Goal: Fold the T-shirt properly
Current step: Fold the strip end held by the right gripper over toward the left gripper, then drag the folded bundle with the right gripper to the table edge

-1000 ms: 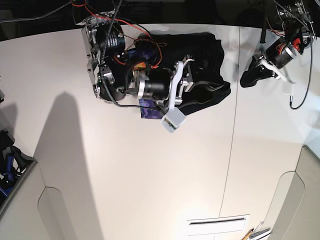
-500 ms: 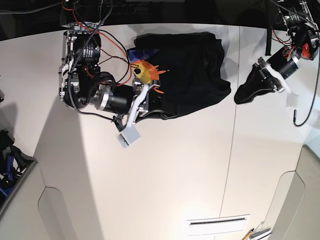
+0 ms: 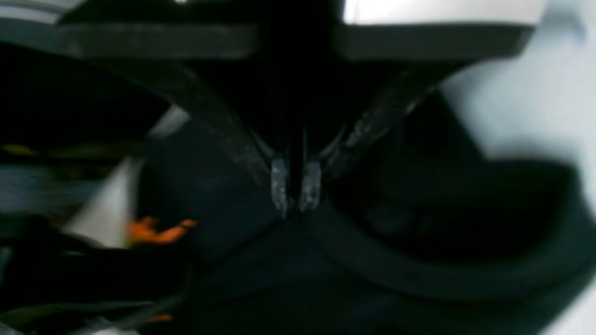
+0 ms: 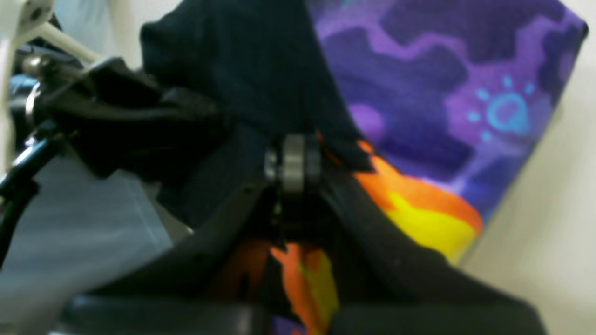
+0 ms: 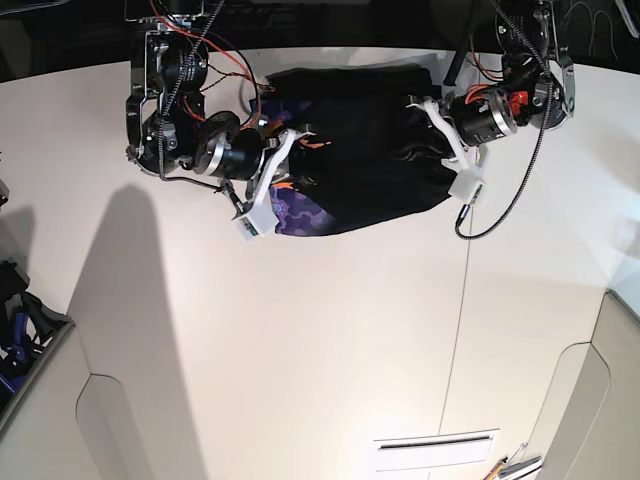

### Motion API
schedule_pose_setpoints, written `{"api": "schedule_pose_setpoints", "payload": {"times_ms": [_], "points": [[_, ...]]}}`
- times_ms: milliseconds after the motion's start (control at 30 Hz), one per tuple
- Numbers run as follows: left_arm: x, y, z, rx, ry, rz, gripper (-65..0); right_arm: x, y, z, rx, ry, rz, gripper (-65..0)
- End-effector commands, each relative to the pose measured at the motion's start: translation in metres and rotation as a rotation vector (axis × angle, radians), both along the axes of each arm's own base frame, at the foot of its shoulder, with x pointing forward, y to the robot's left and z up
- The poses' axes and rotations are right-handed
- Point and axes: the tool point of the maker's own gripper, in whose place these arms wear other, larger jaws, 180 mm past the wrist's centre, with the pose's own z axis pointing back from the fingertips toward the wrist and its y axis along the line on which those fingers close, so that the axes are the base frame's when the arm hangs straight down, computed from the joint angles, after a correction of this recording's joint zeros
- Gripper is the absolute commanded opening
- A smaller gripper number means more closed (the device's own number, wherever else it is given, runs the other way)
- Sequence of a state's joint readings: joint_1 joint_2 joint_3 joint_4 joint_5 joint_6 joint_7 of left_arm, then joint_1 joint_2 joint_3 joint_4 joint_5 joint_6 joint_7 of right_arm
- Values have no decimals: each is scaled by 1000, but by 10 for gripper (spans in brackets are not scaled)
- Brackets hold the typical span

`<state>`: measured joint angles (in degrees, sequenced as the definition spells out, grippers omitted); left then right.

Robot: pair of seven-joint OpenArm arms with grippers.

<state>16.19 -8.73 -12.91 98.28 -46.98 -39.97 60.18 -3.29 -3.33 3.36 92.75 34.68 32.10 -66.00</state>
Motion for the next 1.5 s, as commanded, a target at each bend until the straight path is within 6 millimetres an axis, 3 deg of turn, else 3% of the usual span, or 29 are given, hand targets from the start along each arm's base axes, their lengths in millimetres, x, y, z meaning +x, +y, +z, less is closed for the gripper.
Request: {"api": "schedule_pose_setpoints", "payload": {"times_ms": [0, 100, 167, 300, 400, 500, 633, 800, 1000, 1200, 1333, 1467], "points": [[11, 11, 2, 32, -23, 48, -612, 7, -4, 3, -9, -19, -11, -650], [20, 26, 0, 84, -36, 112, -612, 6, -13, -2, -31, -7, -13, -650], [27, 26, 8, 60, -61, 113, -612, 7, -11, 6, 11, -15, -10, -650], [37, 17, 44, -54, -155, 78, -612, 8, 1, 38, 121, -63, 18, -650], [36, 5, 71, -77, -236, 3, -611, 12, 0, 53, 116, -124, 24, -650], [41, 9, 96, -54, -318, 5, -612, 19, 0, 63, 114, -164, 31, -650], [49, 36, 121, 11, -409, 69, -612, 28, 4, 74, 109, -221, 68, -650], [54, 87, 130, 102, -448, 209, -612, 26, 24, 80, 69, -263, 197, -650], [51, 129, 131, 166, -434, 339, -612, -1, 51, 59, -108, -306, 455, -650], [48, 137, 131, 174, -430, 362, -612, -24, 69, 27, -212, -352, 581, -650], [48, 136, 130, 170, -428, 364, -611, -37, 68, -18, -254, -259, 611, -650], [48, 136, 130, 171, -428, 364, -612, -48, 49, -65, -299, -91, 570, -650]]}}
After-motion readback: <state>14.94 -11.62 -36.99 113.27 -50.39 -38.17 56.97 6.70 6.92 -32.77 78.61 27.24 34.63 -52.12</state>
